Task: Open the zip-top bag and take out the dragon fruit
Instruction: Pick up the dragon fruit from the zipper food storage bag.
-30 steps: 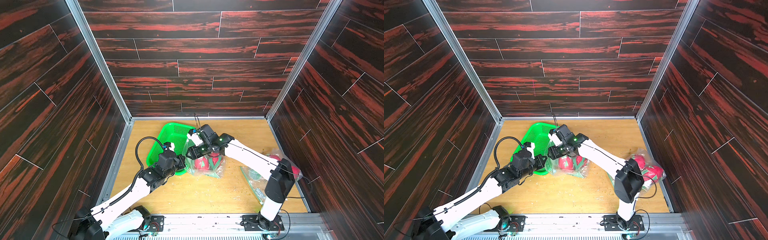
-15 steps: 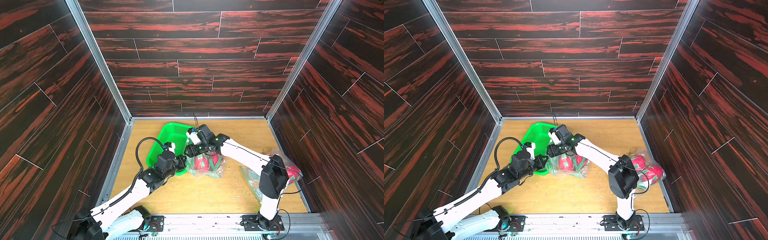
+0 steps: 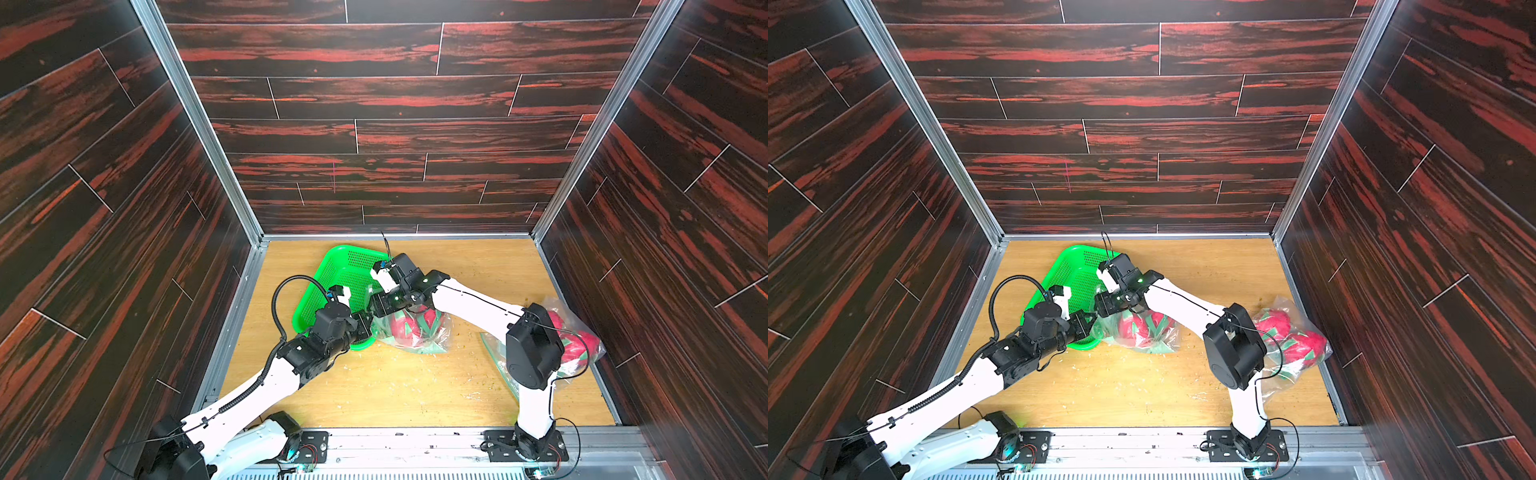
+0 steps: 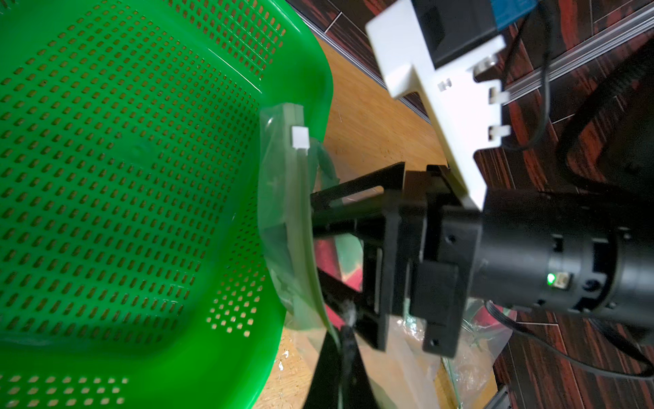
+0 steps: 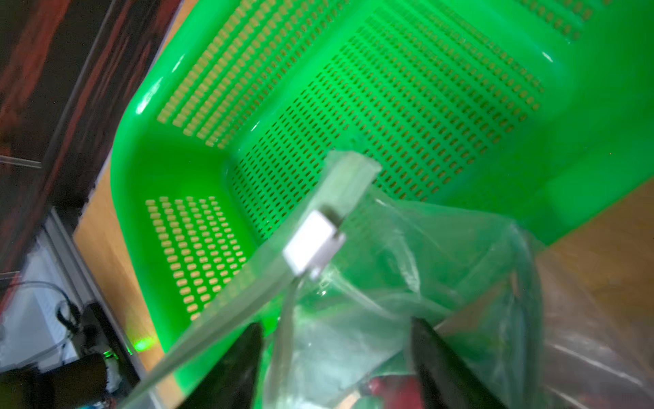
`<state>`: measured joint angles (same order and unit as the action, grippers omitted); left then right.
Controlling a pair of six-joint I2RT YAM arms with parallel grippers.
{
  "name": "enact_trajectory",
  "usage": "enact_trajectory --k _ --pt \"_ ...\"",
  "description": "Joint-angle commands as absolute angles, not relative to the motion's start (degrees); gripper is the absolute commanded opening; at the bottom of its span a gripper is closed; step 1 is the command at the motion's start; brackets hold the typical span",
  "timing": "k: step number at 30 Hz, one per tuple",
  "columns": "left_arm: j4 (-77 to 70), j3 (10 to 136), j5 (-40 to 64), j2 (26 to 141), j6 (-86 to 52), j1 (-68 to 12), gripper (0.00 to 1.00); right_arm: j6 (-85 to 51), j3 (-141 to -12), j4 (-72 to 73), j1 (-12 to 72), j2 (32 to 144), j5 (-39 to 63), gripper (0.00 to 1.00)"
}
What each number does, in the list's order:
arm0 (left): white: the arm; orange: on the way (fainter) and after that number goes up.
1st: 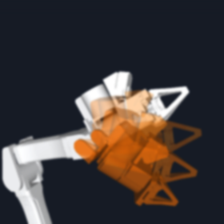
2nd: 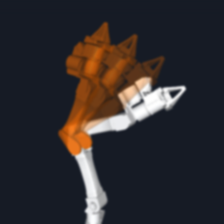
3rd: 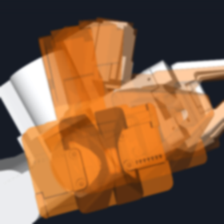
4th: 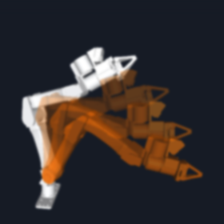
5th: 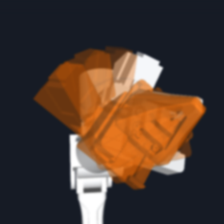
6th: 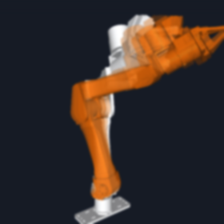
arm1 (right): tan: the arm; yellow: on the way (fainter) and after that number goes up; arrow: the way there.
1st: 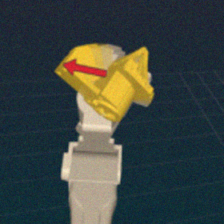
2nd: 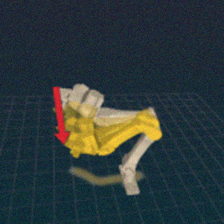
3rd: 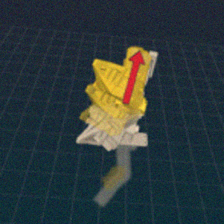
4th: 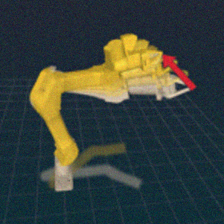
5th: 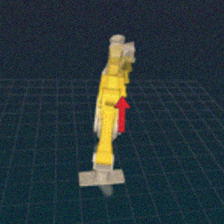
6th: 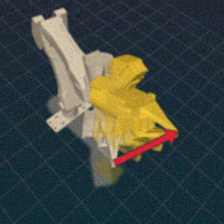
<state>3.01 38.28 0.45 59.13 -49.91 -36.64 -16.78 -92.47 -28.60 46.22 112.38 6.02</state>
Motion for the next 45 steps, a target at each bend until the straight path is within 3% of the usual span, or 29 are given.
enact_trajectory --k 1,3,13,24,30,32,37,41,45 --pt "1.47 38.85 0.00 58.36 -49.04 -36.47 0.00 -15.86 -92.22 -28.90 46.14 113.53 4.92 0.49" --pt "1.76 38.73 -0.38 58.35 -48.98 -36.47 0.00 -15.39 -91.61 -28.45 46.14 112.77 4.53 0.34" --pt "2.27 38.91 -2.42 59.47 -48.37 -36.37 0.00 -13.66 -87.92 -27.83 44.01 102.52 4.81 0.00" --pt "7.67 48.29 -2.65 65.47 -38.37 -36.33 0.00 -12.11 -86.98 -33.36 40.62 90.02 6.35 0.00" --pt "13.67 58.56 4.16 66.32 -28.69 -36.44 0.26 -13.83 -85.88 -33.93 39.14 89.29 6.27 0.00" --pt "14.26 60.65 6.58 66.73 -28.00 -36.65 0.29 -14.74 -85.41 -33.50 38.55 89.08 6.91 0.00" --pt "13.00 64.28 13.20 70.77 -26.72 -39.95 0.24 -16.50 -84.51 -32.19 37.19 87.68 7.87 0.00" --pt "13.09 67.54 16.87 77.62 -27.40 -40.75 0.13 -17.18 -83.94 -31.42 36.67 87.01 8.26 0.00" --pt "12.64 69.27 17.35 82.53 -28.12 -41.05 0.12 -18.15 -83.18 -30.74 35.85 86.88 9.19 0.00"
